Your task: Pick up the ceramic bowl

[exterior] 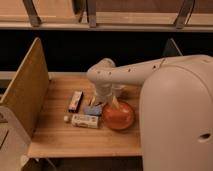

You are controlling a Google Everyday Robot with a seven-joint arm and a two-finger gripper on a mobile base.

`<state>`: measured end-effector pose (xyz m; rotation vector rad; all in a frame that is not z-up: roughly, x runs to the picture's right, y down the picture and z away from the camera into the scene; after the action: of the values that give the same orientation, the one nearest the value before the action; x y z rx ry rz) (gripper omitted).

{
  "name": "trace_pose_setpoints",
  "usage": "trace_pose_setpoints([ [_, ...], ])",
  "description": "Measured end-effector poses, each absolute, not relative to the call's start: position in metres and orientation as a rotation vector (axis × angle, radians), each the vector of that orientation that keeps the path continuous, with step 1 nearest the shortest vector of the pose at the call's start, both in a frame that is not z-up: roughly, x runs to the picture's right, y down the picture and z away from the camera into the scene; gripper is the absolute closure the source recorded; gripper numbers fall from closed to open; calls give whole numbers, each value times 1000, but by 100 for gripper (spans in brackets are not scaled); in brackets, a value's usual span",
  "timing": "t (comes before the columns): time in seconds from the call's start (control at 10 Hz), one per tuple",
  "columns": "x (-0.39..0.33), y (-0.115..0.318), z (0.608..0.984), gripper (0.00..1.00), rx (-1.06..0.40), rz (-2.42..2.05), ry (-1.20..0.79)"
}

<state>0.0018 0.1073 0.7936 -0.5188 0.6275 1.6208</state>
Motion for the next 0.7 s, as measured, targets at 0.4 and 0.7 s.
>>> trace_pose_setpoints([
  [0.4,-5,120,823,20,-583,1606,573],
  [0.7,2,138,841,20,-618,1599,598],
])
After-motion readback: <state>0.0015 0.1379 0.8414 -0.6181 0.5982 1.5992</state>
